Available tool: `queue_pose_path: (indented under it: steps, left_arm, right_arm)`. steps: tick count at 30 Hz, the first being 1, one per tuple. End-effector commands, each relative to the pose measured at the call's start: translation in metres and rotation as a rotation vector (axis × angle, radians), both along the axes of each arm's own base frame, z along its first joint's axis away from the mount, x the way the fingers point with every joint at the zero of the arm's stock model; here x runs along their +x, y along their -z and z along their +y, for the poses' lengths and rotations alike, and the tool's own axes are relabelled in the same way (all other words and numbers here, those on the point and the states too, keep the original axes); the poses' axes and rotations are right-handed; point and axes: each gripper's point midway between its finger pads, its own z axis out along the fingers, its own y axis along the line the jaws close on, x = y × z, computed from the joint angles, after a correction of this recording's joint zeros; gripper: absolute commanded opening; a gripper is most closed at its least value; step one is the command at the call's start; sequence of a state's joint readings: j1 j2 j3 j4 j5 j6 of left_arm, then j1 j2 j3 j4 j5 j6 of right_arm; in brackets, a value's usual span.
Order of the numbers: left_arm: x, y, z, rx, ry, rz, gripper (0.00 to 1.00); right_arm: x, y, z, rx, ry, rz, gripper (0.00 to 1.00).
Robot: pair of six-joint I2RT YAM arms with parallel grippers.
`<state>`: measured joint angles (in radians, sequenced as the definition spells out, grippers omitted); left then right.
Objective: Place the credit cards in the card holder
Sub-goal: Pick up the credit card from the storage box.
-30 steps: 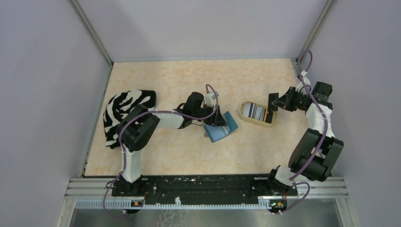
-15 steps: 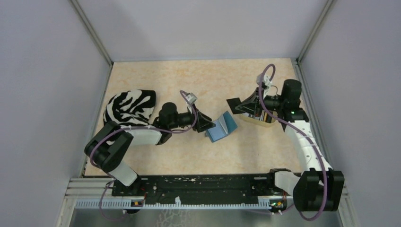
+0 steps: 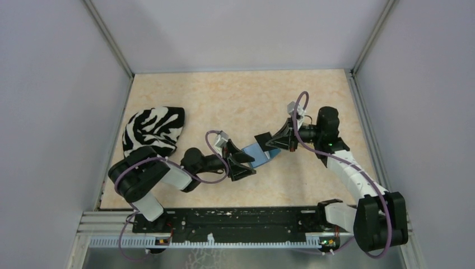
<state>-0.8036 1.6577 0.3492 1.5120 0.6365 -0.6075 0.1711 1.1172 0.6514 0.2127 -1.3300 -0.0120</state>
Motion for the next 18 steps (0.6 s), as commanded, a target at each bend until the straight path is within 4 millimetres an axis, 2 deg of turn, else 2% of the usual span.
queue_pose_path:
  steps: [1, 7, 10, 13, 17, 18]
  left_arm:
    - [0.015, -0.063, -0.006, -0.215, -0.103, -0.239, 0.75]
    - [0.019, -0.073, -0.024, -0.219, -0.099, -0.271, 0.68]
    - [0.024, -0.074, -0.028, -0.213, -0.109, -0.271, 0.59]
    - [0.026, -0.074, -0.032, -0.206, -0.101, -0.272, 0.39]
    - [0.027, -0.069, -0.035, -0.187, -0.094, -0.266, 0.0]
    - [0.026, -0.067, -0.035, -0.18, -0.09, -0.264, 0.0]
  right_arm:
    - [-0.006, -0.013, 0.008, 0.039, -0.032, -0.044, 0.0]
    - [-0.008, -0.008, 0.015, 0.036, -0.042, -0.025, 0.0]
    - [-0.01, -0.008, 0.018, 0.035, -0.049, -0.021, 0.0]
    - [-0.011, -0.006, 0.019, 0.034, -0.053, -0.02, 0.0]
    - [-0.01, -0.005, 0.019, 0.027, -0.05, -0.022, 0.0]
    - [-0.011, -0.004, 0.019, 0.025, -0.052, -0.023, 0.07]
